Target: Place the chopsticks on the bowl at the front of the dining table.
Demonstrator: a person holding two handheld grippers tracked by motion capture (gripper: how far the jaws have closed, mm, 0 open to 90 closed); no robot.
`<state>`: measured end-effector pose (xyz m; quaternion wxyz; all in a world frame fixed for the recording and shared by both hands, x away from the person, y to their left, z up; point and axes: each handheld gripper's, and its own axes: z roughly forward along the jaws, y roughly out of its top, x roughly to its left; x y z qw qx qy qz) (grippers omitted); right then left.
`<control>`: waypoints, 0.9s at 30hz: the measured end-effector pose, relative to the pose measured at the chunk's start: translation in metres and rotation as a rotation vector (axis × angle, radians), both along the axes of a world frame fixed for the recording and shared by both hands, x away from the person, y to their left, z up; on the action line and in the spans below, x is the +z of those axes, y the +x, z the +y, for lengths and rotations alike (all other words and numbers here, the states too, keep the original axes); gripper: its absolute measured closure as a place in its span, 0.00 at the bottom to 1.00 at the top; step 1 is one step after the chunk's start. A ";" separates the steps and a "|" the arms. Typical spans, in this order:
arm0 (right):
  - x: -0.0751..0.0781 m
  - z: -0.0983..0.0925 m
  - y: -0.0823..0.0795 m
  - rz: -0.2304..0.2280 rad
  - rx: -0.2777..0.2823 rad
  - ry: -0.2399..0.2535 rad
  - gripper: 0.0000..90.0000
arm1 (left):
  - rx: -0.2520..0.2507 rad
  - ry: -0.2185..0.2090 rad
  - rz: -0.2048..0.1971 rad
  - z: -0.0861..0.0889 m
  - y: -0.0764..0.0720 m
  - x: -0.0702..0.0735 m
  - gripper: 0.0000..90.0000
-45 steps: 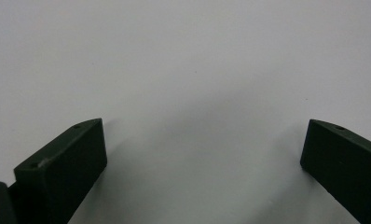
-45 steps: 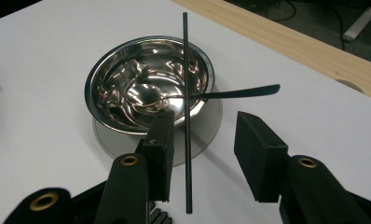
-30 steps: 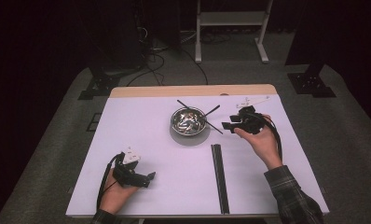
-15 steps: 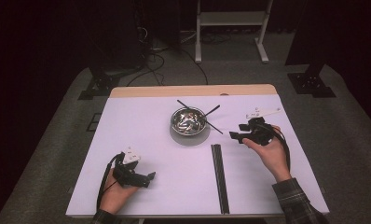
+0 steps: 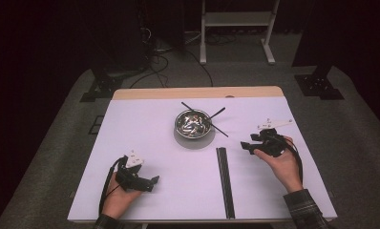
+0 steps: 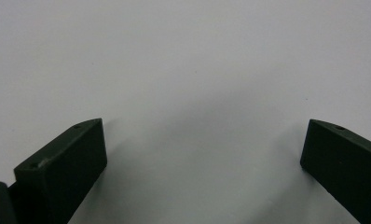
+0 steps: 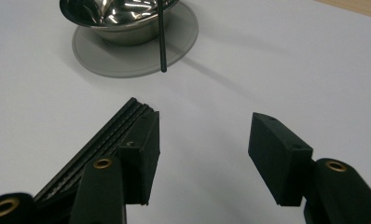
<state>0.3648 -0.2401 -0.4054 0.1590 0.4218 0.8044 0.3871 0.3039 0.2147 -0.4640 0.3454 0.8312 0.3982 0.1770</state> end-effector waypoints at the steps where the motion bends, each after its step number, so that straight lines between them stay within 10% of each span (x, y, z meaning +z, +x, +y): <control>1: -0.001 0.000 0.000 0.001 0.000 -0.001 0.47 | 0.000 0.000 0.000 0.000 0.000 0.000 0.00; 27: -0.024 0.027 0.005 0.041 0.051 -0.024 0.46 | 0.002 -0.003 0.000 0.000 0.000 0.000 0.00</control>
